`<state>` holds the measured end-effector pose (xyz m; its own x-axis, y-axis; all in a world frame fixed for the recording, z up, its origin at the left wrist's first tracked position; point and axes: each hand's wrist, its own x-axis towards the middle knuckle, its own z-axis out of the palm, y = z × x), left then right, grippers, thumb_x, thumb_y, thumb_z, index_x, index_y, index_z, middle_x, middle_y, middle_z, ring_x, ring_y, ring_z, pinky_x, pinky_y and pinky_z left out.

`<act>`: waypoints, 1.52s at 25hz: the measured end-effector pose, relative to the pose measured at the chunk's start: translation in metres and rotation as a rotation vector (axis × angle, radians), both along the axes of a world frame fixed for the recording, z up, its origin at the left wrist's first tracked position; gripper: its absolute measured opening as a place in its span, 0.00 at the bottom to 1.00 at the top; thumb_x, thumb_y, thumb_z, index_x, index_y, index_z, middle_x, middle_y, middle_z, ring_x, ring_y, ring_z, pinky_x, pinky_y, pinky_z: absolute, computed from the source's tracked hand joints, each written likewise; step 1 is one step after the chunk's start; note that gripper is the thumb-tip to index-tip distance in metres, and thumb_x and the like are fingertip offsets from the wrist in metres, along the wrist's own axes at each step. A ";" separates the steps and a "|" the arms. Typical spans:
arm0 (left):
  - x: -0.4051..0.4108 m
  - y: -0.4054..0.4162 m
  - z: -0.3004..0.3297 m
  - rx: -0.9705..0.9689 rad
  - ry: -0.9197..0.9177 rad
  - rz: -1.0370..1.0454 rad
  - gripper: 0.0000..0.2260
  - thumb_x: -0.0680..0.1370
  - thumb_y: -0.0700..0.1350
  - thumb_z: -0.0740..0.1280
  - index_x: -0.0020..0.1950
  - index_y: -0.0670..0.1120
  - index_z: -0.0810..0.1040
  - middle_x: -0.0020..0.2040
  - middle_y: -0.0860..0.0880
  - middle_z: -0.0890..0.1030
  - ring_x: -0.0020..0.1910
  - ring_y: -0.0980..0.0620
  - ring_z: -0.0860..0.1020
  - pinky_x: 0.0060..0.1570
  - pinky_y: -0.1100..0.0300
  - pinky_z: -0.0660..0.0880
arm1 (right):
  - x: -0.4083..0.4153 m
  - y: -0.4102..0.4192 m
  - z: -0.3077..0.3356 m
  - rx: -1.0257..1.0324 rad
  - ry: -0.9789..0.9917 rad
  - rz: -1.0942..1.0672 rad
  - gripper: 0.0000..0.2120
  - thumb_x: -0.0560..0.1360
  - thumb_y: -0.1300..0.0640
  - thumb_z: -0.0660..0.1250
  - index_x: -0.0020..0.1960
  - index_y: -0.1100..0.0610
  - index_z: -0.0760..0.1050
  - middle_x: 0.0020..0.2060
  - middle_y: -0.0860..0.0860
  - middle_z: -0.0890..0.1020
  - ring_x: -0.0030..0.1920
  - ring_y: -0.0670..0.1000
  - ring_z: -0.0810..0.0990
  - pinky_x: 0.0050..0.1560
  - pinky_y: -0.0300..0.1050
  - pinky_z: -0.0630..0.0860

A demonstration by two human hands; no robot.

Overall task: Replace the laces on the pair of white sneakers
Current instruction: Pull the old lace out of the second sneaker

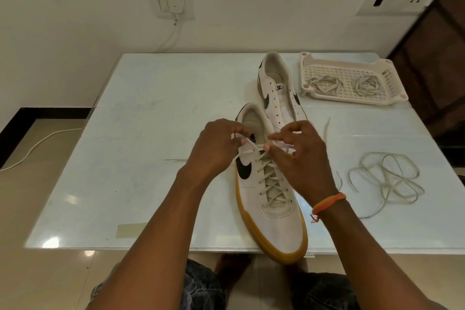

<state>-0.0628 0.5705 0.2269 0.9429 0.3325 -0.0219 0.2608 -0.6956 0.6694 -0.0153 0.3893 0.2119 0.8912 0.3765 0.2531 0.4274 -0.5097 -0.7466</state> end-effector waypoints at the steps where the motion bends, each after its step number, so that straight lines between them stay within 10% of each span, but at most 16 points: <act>1: 0.000 0.002 0.000 0.015 -0.008 0.005 0.12 0.79 0.38 0.66 0.55 0.52 0.84 0.59 0.52 0.81 0.55 0.53 0.78 0.51 0.69 0.70 | -0.001 0.000 -0.002 -0.071 -0.101 0.018 0.06 0.75 0.55 0.71 0.51 0.53 0.83 0.47 0.49 0.78 0.45 0.46 0.79 0.43 0.41 0.78; 6: 0.010 0.023 0.001 -0.078 0.111 -0.112 0.23 0.79 0.29 0.59 0.59 0.55 0.82 0.60 0.52 0.77 0.58 0.54 0.76 0.46 0.76 0.68 | -0.001 -0.004 -0.002 -0.151 -0.264 -0.005 0.05 0.77 0.61 0.67 0.44 0.54 0.79 0.39 0.49 0.81 0.39 0.49 0.79 0.42 0.47 0.78; 9: 0.021 0.034 0.001 -0.107 0.081 -0.159 0.17 0.79 0.33 0.63 0.56 0.53 0.84 0.52 0.54 0.79 0.56 0.53 0.77 0.51 0.66 0.70 | 0.004 -0.006 0.011 0.280 0.441 -0.099 0.07 0.80 0.60 0.63 0.43 0.54 0.76 0.41 0.49 0.80 0.44 0.50 0.79 0.45 0.40 0.76; 12: 0.029 0.032 -0.001 -0.113 0.020 -0.134 0.12 0.78 0.37 0.67 0.52 0.52 0.86 0.46 0.57 0.79 0.49 0.57 0.77 0.48 0.68 0.71 | 0.019 -0.022 0.017 0.656 0.884 -0.134 0.09 0.81 0.58 0.61 0.45 0.58 0.77 0.42 0.55 0.81 0.49 0.56 0.80 0.56 0.57 0.77; 18: 0.035 0.034 0.000 -0.452 0.117 -0.009 0.08 0.74 0.37 0.70 0.46 0.48 0.87 0.44 0.56 0.84 0.48 0.55 0.81 0.44 0.57 0.82 | 0.008 -0.010 0.010 0.190 0.276 -0.042 0.11 0.74 0.51 0.72 0.55 0.49 0.79 0.45 0.46 0.82 0.45 0.44 0.81 0.42 0.35 0.78; 23: 0.037 0.030 0.003 -0.581 0.150 0.009 0.06 0.72 0.36 0.75 0.47 0.41 0.85 0.45 0.48 0.86 0.47 0.52 0.84 0.43 0.52 0.83 | 0.005 -0.008 -0.003 -0.020 -0.174 -0.008 0.03 0.76 0.59 0.70 0.47 0.56 0.82 0.40 0.48 0.82 0.40 0.44 0.78 0.43 0.37 0.76; 30: 0.040 0.026 0.003 -0.580 0.174 0.062 0.07 0.71 0.35 0.75 0.48 0.39 0.85 0.47 0.44 0.84 0.49 0.48 0.83 0.44 0.50 0.83 | 0.023 -0.025 0.003 0.266 0.208 -0.359 0.04 0.77 0.58 0.67 0.49 0.52 0.79 0.43 0.49 0.82 0.44 0.47 0.80 0.52 0.49 0.78; 33: 0.042 0.024 0.004 -0.563 0.179 0.090 0.06 0.70 0.35 0.75 0.47 0.39 0.85 0.47 0.44 0.84 0.49 0.48 0.83 0.42 0.51 0.83 | 0.008 -0.012 0.002 0.103 0.133 -0.062 0.17 0.77 0.55 0.67 0.65 0.46 0.74 0.53 0.44 0.77 0.50 0.41 0.77 0.52 0.36 0.75; 38: 0.043 0.022 0.003 -0.554 0.183 0.109 0.06 0.70 0.36 0.76 0.47 0.39 0.85 0.46 0.44 0.84 0.49 0.48 0.82 0.43 0.50 0.83 | 0.002 -0.005 -0.010 -0.135 -0.170 0.023 0.06 0.77 0.54 0.65 0.53 0.50 0.79 0.45 0.48 0.79 0.48 0.50 0.76 0.50 0.56 0.74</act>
